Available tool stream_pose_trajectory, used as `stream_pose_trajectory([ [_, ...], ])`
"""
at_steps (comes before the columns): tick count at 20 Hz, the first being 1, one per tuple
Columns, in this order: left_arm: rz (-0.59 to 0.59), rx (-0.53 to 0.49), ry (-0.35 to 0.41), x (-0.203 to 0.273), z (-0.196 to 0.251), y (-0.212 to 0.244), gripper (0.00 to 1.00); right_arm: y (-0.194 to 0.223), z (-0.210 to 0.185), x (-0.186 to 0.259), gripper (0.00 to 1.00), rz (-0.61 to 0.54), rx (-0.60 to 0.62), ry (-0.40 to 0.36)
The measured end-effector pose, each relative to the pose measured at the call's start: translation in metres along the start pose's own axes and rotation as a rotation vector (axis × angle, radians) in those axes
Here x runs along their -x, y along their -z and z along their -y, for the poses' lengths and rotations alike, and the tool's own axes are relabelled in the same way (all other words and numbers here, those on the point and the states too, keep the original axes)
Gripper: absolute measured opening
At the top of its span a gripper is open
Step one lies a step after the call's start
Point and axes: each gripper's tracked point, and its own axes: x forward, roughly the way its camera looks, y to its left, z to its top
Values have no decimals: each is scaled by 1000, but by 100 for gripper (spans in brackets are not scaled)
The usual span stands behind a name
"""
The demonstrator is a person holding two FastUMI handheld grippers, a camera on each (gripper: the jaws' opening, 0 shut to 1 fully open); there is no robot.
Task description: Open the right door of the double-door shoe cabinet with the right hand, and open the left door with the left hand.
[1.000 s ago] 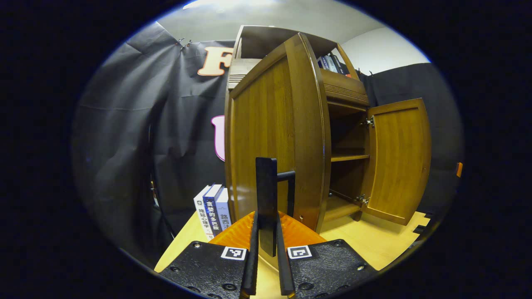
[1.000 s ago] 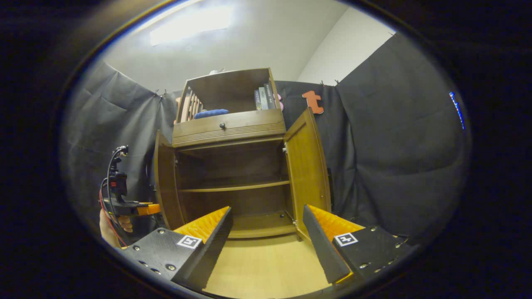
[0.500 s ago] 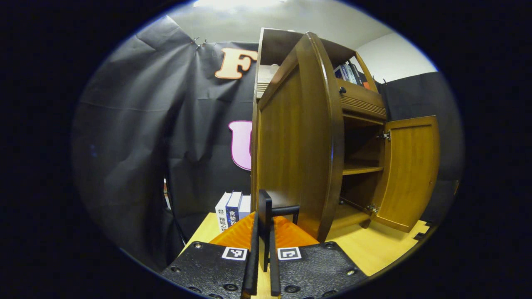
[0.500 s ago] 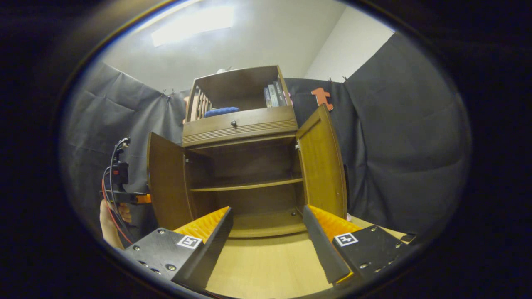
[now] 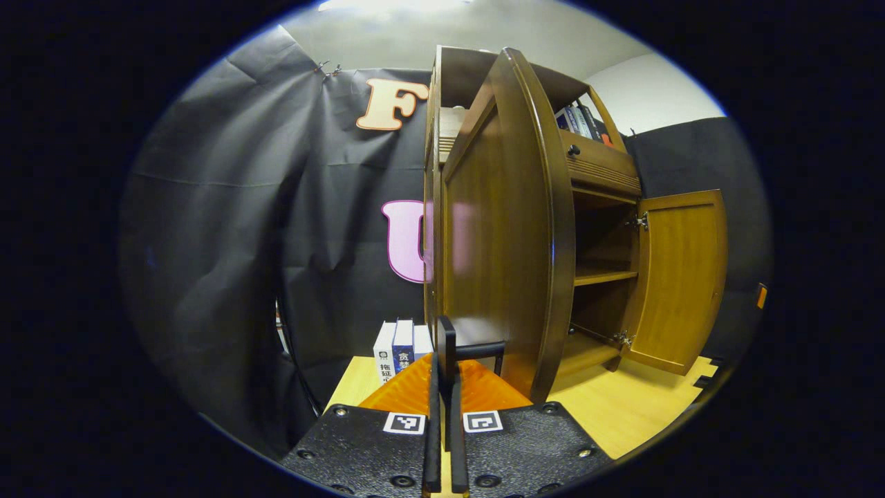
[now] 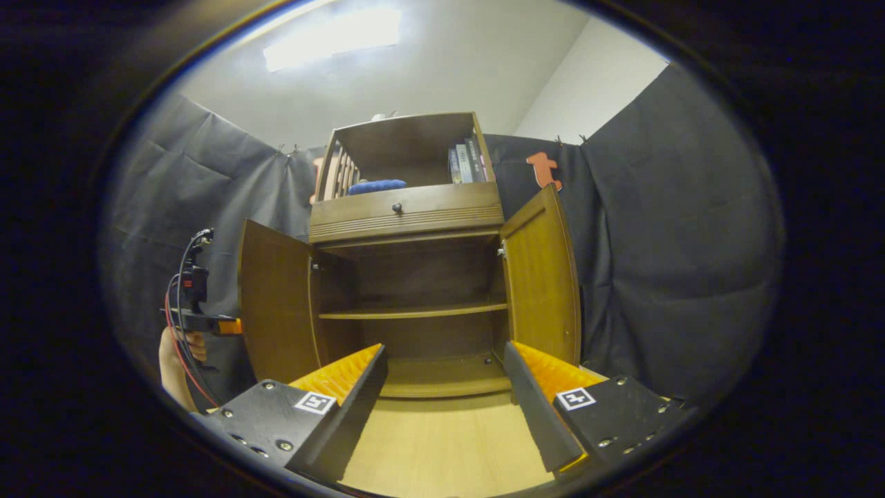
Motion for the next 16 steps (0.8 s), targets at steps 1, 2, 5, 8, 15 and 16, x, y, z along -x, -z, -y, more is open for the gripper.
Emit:
stream_pose_trajectory([
  [1,9,-14,11,2,-2,0,6,-3,2,0,100,2,3,9],
  [2,14,-4,18,1,-4,-1,6,-7,3,0,100,7,10,14],
  [5,20,8,36,3,-11,-1,7,-10,3,4,100,7,28,12],
  [8,19,-4,49,9,-8,2,7,-13,3,4,100,10,26,7],
  [15,-46,22,1,34,-21,22,14,-18,20,2,97,28,8,54],
  [16,-52,25,-8,39,-21,23,22,-18,20,3,97,29,5,55],
])
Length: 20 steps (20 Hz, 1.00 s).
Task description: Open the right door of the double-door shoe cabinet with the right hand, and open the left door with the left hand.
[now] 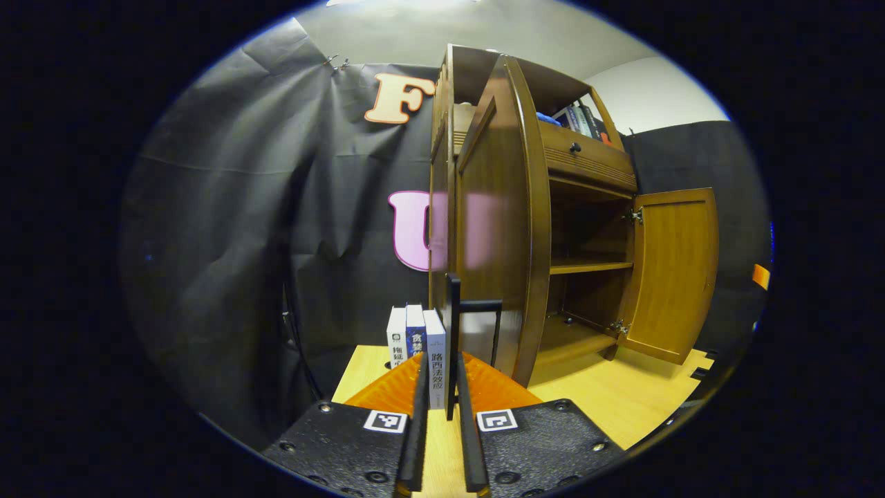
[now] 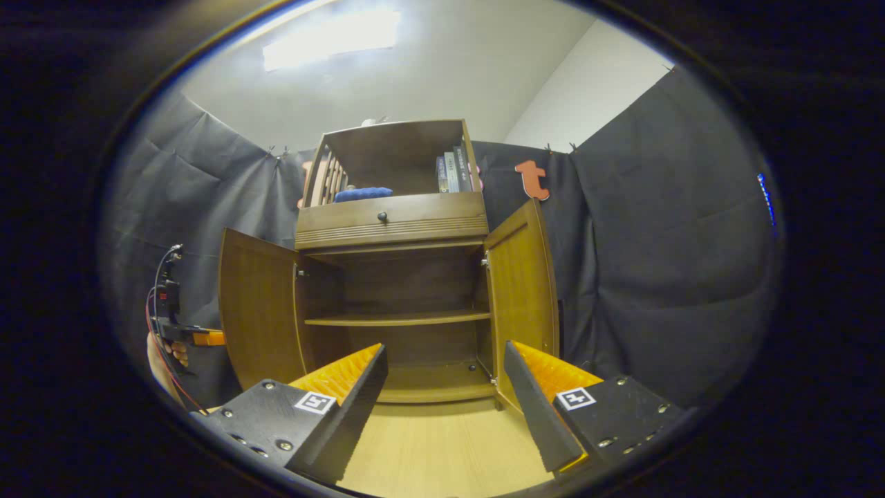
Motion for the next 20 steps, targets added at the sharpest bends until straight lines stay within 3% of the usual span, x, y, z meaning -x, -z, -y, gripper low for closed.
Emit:
stream_pose_trajectory([
  [1,5,-9,-12,7,1,-3,23,-2,1,0,97,1,0,1],
  [2,27,-18,-15,14,1,-9,31,-1,1,1,100,1,5,2],
  [3,43,-18,-26,20,2,-15,31,-3,3,1,100,0,9,6],
  [4,55,-14,-44,26,1,-19,38,-3,4,2,100,2,11,8],
  [5,64,-13,-62,32,2,-20,24,-4,4,2,97,4,10,7],
  [6,79,-18,-71,38,5,-23,38,-4,4,3,97,5,8,5],
  [8,109,-17,-71,51,16,-31,24,-9,6,8,97,23,0,10],
  [9,122,-13,-64,58,22,-34,24,-11,6,10,97,34,-7,12],
  [10,140,-9,-62,64,27,-39,30,-12,4,11,97,43,-14,9],
  [16,226,36,-59,78,64,-58,30,-24,-5,21,100,76,20,-16],
  [17,226,40,-46,76,73,-60,30,-29,-6,22,96,90,27,-19],
  [20,227,49,14,66,107,-68,30,-40,-6,21,100,116,41,-28],
])
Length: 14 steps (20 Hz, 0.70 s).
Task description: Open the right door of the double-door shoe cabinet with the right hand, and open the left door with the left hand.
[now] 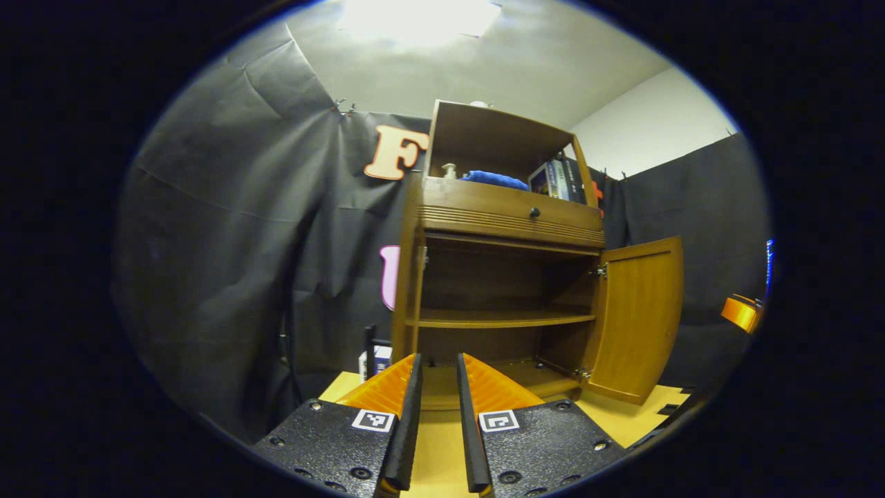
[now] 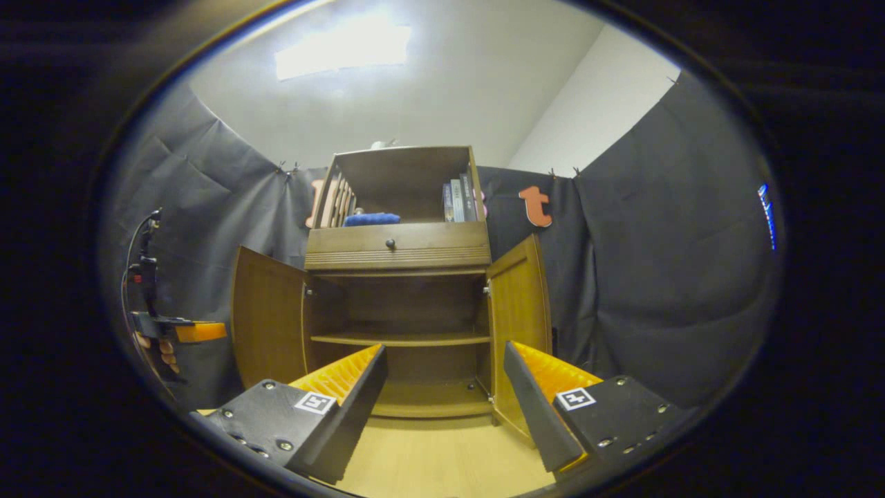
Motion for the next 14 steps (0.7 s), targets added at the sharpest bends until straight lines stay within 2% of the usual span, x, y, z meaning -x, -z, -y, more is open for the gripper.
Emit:
stream_pose_trajectory([
  [1,7,0,10,-5,9,-3,24,-3,1,-2,100,6,6,-1],
  [2,14,-6,16,-10,17,-5,24,-7,3,-5,100,11,16,-1],
  [3,20,-10,15,-16,24,-7,31,-9,5,-8,96,15,28,1],
  [8,12,19,93,-52,85,-6,69,-6,17,-36,100,3,79,31],
  [10,25,34,120,-67,105,-6,91,1,24,-50,100,-14,85,48],
  [12,29,45,104,-86,114,-2,97,6,30,-65,100,-21,97,66],
  [14,2,25,92,-105,128,9,96,16,33,-83,100,-41,89,71],
])
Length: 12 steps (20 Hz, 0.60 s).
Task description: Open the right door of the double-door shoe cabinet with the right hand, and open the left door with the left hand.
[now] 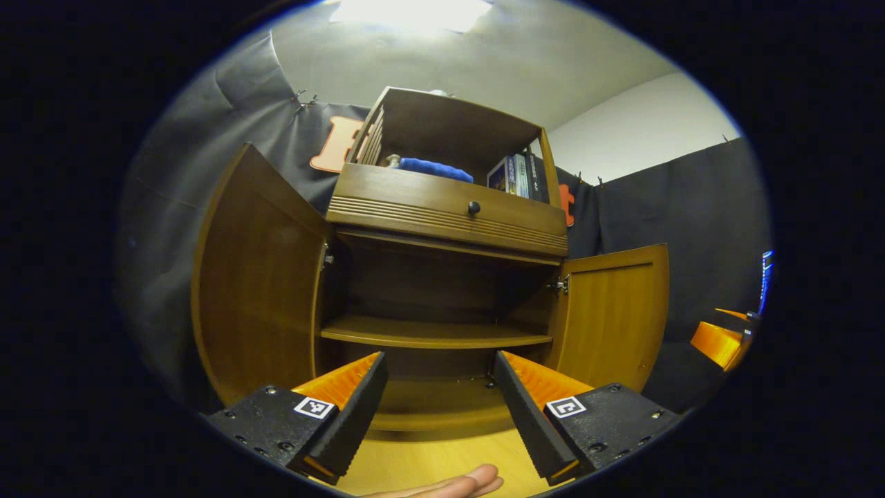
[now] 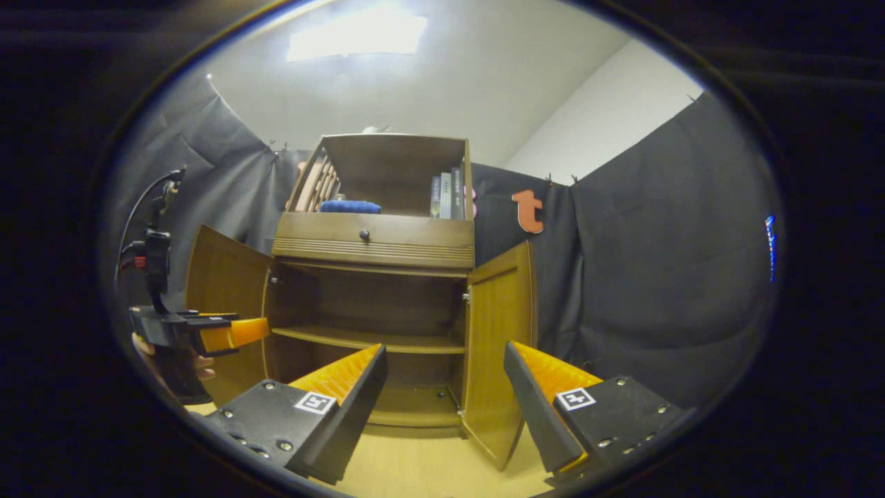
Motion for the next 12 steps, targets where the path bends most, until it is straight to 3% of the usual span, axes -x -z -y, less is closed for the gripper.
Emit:
stream_pose_trajectory([
  [3,0,-82,39,-32,21,4,93,15,9,-33,100,-33,7,46],
  [9,-52,-40,0,-83,19,32,95,65,-8,-96,100,-133,-10,50],
  [12,-85,-86,0,-104,13,52,93,84,-21,-122,97,-183,-39,43],
])
